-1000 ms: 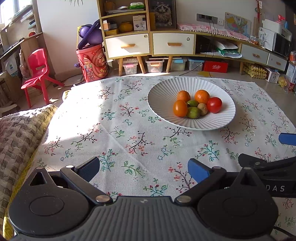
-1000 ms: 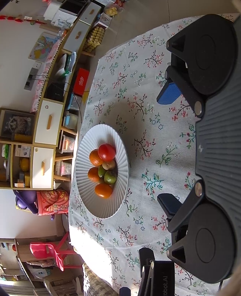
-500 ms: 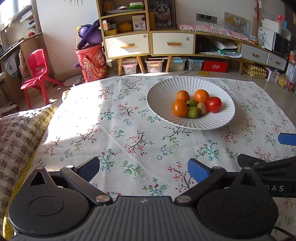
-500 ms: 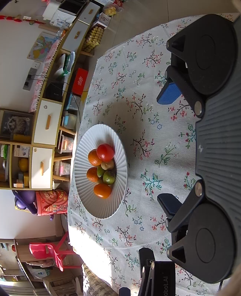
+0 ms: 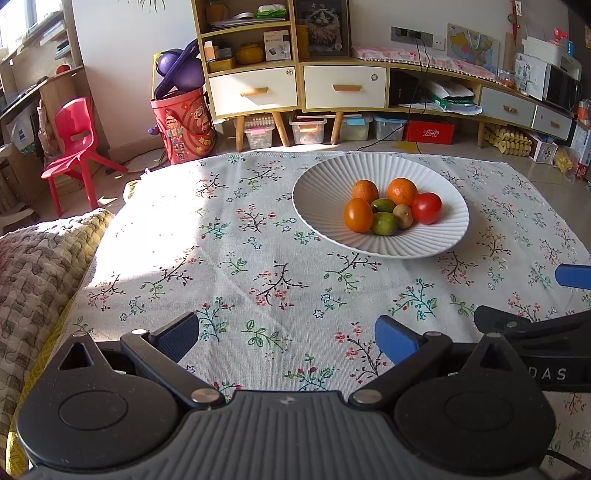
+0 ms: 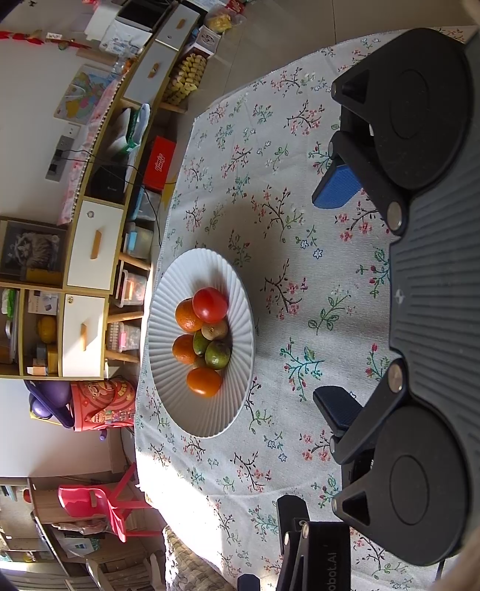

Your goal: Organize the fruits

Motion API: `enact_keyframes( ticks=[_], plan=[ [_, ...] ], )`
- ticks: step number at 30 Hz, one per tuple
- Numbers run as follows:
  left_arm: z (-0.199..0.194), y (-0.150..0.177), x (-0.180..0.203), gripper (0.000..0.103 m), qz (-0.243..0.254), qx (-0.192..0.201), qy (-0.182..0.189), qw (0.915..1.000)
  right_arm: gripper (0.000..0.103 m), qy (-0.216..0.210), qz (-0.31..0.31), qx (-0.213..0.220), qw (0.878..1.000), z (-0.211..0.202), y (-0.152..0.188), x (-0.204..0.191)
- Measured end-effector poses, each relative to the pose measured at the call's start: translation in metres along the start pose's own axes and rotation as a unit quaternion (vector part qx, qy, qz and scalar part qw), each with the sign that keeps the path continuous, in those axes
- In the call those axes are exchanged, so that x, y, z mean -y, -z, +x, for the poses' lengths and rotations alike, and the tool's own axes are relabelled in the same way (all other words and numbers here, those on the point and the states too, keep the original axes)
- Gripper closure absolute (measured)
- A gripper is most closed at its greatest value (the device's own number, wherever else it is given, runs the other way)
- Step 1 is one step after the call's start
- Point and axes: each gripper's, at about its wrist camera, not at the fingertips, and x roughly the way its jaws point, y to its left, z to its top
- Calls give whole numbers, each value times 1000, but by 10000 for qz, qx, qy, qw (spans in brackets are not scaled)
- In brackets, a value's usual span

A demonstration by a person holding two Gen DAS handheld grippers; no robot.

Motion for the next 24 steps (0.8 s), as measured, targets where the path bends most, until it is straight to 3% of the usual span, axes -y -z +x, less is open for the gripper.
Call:
enact_keyframes(
  ticks=[24],
  plan=[
    [0,1,2,11,30,-11,-26,10000,1,13,10,-33,10000,2,3,2]
  ],
)
